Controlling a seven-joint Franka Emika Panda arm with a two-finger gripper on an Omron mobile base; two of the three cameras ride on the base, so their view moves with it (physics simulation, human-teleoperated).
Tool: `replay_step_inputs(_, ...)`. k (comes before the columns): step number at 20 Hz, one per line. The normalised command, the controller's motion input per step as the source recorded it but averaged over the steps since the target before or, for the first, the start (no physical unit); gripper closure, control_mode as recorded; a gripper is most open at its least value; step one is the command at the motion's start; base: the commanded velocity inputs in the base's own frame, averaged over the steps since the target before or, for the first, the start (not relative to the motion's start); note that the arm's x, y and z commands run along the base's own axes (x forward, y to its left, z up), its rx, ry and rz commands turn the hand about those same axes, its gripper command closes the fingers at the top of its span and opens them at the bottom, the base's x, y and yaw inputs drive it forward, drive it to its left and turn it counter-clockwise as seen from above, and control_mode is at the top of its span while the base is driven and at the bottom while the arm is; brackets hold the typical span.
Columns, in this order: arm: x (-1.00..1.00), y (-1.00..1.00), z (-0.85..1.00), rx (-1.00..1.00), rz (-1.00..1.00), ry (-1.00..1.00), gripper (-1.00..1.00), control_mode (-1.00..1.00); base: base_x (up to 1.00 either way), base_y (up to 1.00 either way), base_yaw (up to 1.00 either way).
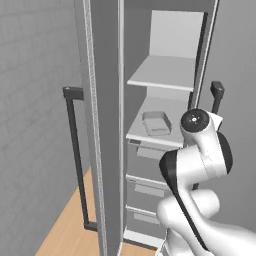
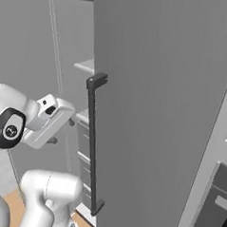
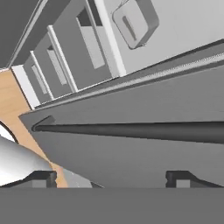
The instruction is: Take the meat container that has the shrimp and place it on the second highest rack of the freezer. Then take the vegetable container that has the squash and garlic and place it on the highest rack of the freezer.
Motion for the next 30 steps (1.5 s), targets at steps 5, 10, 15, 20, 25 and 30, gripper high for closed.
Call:
replay_step_inputs(5, 0.0, 0.0, 0.0, 0.0, 0.0, 0.0, -1.0, 1.0, 0.51, -0.02, 0.01)
replay_step_inputs(10, 0.0, 0.0, 0.0, 0.0, 0.0, 0.0, -1.0, 1.0, -0.24, 0.03, 0.05)
replay_step_inputs(15, 0.0, 0.0, 0.0, 0.0, 0.0, 0.0, -1.0, 1.0, -1.0, 0.45, 0.02)
replay_step_inputs(20, 0.0, 0.0, 0.0, 0.0, 0.0, 0.0, -1.0, 1.0, -1.0, 0.26, 0.01)
replay_step_inputs(25, 0.0, 0.0, 0.0, 0.0, 0.0, 0.0, -1.0, 1.0, -0.97, -0.74, -0.02)
replay_step_inputs(30, 0.0, 0.0, 0.0, 0.0, 0.0, 0.0, -1.0, 1.0, -0.26, -1.0, -0.12)
